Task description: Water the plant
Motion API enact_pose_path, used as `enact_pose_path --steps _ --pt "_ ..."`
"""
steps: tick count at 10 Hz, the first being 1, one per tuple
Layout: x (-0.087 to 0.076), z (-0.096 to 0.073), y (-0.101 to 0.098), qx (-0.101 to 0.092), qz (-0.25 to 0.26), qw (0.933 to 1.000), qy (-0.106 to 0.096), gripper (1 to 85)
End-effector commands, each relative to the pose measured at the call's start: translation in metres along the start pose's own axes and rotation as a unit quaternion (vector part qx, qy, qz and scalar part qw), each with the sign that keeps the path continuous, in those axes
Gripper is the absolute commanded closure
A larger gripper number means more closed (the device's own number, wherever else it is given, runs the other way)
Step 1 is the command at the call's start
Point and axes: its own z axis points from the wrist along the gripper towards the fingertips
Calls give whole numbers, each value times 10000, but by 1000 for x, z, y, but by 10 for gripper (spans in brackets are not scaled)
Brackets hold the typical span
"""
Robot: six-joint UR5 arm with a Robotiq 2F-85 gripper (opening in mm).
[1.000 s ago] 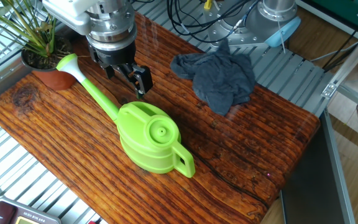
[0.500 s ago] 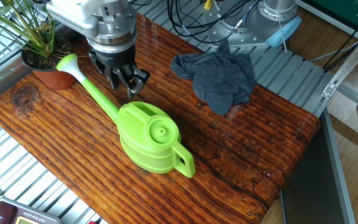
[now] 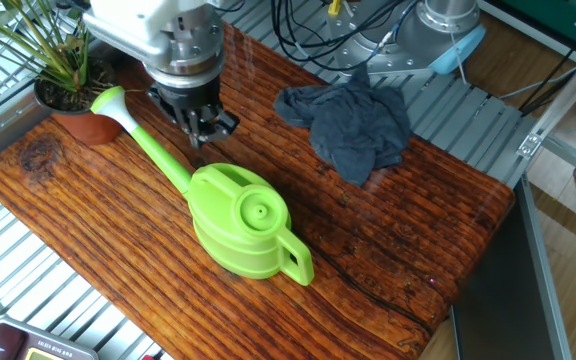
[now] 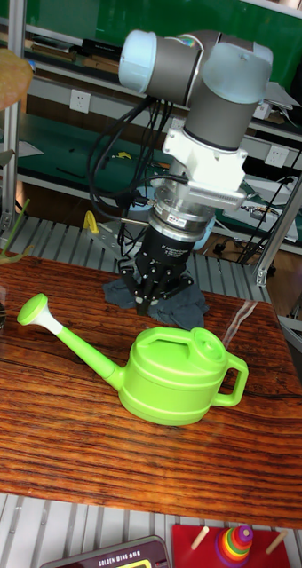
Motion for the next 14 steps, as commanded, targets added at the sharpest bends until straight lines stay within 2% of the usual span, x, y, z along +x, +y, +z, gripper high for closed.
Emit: enact_pose_path --steps 1,3,4,5,7,8,10,14 --pt "20 -7 7 -72 -1172 9925 356 847" --pt "20 -12 8 -84 -1524 9879 280 847" --pt "19 -14 6 -31 -1667 9857 230 847" --pt "13 -14 7 -6 -1889 9819 101 847" --pt "6 -13 39 -299 -1855 9822 -84 843" --pt "-2 -9 47 -170 -1902 9813 -227 837" --pt "-3 -5 71 -90 -1946 9804 -282 813" --pt "11 -16 84 -89 -1975 9797 -317 787"
